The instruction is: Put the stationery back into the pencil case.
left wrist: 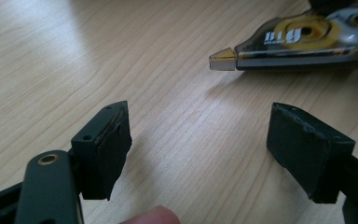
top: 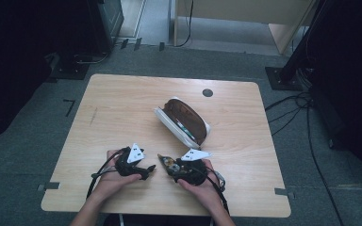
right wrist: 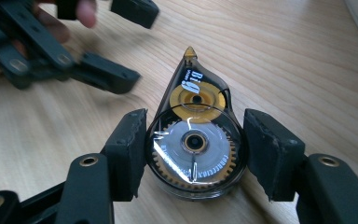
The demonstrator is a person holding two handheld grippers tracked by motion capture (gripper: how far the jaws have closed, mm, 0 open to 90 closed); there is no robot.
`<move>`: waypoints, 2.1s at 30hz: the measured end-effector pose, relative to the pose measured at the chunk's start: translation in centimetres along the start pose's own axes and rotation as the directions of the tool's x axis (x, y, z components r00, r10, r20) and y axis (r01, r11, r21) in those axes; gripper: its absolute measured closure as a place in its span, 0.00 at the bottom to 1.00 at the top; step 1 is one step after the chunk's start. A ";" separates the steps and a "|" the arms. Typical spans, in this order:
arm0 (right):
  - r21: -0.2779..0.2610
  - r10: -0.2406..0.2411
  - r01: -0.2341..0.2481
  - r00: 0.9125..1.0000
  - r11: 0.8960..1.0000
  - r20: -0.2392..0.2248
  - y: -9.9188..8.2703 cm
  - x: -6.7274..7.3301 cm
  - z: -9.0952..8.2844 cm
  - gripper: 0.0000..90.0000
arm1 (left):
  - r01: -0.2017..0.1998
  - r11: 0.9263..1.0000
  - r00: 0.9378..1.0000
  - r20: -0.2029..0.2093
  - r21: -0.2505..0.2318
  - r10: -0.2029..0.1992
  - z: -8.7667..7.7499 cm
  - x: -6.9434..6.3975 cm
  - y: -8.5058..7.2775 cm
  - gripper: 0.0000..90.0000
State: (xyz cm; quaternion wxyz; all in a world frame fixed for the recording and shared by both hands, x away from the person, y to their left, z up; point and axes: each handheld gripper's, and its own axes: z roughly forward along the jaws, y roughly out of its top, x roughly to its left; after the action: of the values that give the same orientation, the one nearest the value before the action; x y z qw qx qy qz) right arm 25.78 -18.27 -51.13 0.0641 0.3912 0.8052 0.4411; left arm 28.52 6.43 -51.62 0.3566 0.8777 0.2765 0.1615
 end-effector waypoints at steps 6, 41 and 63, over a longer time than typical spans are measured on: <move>-0.004 -0.015 0.014 1.000 1.000 -0.024 0.7 0.6 -0.2 0.46 | -0.060 0.998 0.998 0.020 -0.037 0.061 0.1 -0.5 0.0 0.27; 0.018 0.013 -0.011 0.991 1.000 -0.133 1.7 1.2 -0.2 0.46 | -0.368 0.924 0.928 -0.108 -0.101 0.357 -0.3 -3.0 -1.0 0.71; -0.078 -0.128 0.115 0.972 0.990 -0.196 0.7 -0.5 -0.4 0.46 | -0.320 0.944 0.941 0.086 -0.085 0.327 -0.9 -1.9 -0.6 0.83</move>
State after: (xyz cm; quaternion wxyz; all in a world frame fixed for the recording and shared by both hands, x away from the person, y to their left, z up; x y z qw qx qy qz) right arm 26.31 -18.66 -50.46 0.0223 0.2923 0.8148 0.5001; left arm 26.37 6.13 -51.63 0.3689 0.9051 0.1048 0.1839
